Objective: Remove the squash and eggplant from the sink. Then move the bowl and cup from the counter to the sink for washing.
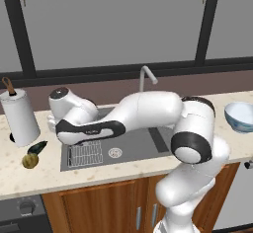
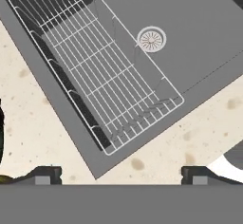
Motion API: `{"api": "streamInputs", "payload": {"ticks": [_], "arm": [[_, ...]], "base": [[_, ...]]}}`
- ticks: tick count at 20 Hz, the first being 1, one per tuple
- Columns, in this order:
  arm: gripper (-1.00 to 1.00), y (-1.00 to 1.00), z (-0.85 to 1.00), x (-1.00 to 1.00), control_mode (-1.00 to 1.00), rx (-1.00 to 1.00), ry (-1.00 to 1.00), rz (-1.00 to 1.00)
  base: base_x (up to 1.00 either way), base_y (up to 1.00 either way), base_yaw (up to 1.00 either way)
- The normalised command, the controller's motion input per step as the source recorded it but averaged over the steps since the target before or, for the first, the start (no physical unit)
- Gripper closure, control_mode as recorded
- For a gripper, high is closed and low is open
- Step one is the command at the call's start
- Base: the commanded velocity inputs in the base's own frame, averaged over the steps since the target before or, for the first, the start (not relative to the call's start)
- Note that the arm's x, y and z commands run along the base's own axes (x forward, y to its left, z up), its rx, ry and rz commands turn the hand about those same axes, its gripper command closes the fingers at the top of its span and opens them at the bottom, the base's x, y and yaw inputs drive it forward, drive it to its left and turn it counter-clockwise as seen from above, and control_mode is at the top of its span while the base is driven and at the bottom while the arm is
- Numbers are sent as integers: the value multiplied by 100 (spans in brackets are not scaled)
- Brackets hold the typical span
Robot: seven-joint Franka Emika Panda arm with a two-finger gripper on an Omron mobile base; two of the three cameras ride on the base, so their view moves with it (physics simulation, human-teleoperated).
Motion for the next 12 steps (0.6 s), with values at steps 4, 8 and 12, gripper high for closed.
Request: {"api": "streamInputs", "payload": {"ticks": [4, 8, 12], "arm": [[-100, -33, 24, -17, -100, 7, 0, 0], [-100, -34, 23, -20, -100, 8, -1, 0], [-100, -35, 22, -21, -100, 7, 0, 0]], "base": [[0, 0, 0], [0, 0, 0], [0, 0, 0]]}}
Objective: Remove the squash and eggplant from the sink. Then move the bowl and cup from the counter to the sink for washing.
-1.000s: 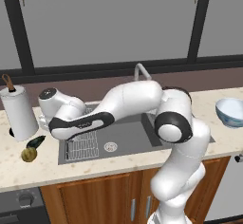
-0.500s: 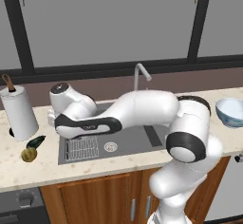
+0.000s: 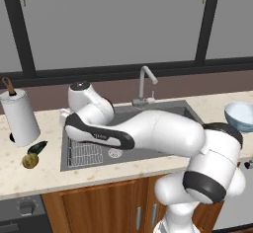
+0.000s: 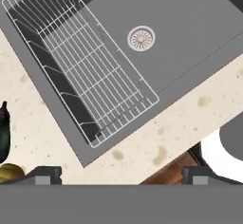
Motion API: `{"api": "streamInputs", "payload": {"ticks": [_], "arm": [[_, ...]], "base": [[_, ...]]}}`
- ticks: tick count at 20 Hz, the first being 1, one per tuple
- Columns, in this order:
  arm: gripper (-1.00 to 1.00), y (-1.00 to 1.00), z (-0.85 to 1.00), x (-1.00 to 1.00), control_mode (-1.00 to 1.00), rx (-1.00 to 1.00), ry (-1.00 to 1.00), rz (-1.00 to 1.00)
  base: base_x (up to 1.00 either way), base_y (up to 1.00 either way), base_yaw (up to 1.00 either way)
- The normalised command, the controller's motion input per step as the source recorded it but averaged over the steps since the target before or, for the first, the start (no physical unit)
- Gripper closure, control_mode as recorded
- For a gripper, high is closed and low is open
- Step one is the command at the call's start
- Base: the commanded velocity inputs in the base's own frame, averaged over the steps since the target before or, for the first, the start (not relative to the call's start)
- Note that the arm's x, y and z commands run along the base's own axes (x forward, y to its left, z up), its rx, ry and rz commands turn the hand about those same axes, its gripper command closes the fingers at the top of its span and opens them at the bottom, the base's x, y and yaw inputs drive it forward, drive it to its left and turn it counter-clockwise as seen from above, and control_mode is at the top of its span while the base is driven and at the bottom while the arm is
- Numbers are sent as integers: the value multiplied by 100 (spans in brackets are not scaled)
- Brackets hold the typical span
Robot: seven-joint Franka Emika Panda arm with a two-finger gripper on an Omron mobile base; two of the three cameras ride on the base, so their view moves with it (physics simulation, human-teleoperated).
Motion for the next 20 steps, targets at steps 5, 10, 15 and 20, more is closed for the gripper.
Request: {"api": "streamInputs", "payload": {"ticks": [5, 10, 15, 20], "arm": [[-100, -35, 19, -21, -100, 6, 0, 0], [-100, -34, 21, -18, -100, 4, 0, 0], [-100, -32, 21, -18, -100, 2, 0, 0], [-100, -29, 15, -15, -100, 0, 0, 1]], "base": [[0, 0, 0], [0, 0, 0], [0, 0, 0], [0, 0, 0]]}}
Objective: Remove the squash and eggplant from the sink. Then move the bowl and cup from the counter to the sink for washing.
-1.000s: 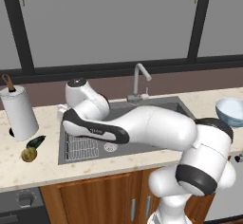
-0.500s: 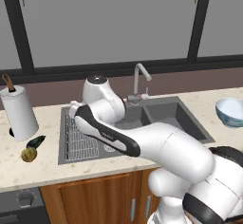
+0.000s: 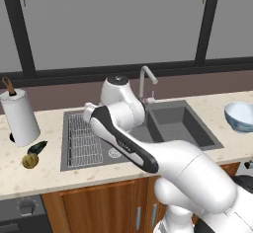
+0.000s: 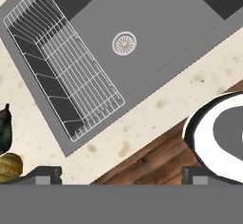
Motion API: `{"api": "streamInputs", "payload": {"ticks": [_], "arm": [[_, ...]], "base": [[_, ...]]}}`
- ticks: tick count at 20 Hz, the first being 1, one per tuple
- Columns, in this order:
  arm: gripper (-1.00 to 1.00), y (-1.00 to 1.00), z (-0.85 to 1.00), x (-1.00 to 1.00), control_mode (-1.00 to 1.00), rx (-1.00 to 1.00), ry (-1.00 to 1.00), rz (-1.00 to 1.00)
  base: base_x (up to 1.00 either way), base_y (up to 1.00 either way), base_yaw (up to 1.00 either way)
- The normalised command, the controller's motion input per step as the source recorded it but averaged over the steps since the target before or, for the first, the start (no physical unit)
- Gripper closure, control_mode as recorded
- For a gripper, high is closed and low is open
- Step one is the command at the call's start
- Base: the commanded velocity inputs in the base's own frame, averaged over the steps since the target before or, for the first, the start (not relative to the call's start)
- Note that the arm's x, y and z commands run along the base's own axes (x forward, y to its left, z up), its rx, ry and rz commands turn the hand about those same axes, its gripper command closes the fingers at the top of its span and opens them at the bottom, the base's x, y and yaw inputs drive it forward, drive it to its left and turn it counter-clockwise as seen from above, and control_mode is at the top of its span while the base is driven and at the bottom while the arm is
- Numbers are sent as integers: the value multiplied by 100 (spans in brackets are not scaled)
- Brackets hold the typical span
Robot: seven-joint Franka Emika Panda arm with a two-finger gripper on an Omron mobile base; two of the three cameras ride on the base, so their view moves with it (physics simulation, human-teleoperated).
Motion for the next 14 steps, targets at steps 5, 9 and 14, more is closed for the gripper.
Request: {"api": "streamInputs", "payload": {"ticks": [5, 9, 14], "arm": [[-100, -28, 16, -16, -100, 0, 0, 8], [-100, -28, 18, -13, -100, 0, 0, 8], [-100, -27, 12, -13, -100, -2, 0, 9]], "base": [[0, 0, 0], [0, 0, 0], [0, 0, 0]]}}
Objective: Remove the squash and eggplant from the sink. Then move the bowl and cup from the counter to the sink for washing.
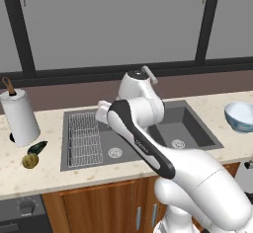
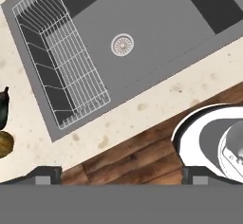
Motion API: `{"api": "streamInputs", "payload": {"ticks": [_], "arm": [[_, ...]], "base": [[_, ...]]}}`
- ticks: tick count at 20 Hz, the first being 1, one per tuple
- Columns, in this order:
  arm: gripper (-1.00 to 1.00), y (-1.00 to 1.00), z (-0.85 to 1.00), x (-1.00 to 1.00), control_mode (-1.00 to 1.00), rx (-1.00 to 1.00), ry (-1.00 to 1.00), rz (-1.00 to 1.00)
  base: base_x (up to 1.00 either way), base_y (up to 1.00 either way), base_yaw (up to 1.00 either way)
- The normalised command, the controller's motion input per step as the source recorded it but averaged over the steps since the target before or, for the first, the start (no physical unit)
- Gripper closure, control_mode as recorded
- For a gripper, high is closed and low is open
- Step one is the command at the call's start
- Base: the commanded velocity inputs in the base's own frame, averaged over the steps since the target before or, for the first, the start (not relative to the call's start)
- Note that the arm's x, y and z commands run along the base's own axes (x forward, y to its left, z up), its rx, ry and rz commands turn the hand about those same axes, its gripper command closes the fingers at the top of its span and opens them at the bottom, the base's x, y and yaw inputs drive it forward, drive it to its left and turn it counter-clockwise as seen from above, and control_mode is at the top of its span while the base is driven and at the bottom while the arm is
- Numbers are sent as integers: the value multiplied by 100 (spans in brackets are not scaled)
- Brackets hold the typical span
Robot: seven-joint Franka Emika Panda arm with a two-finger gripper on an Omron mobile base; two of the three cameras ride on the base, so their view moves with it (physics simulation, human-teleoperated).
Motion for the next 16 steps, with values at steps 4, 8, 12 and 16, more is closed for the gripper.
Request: {"api": "streamInputs", "payload": {"ticks": [4, 8, 12, 16], "arm": [[-100, -26, 3, -13, -100, -4, 0, 15], [-100, -20, 0, -15, -100, -5, 0, 20], [-100, -20, 0, -15, -100, -3, 0, 16], [-100, -21, 0, -13, -100, -6, 0, 13]], "base": [[0, 0, 0], [0, 0, 0], [0, 0, 0], [0, 0, 0]]}}
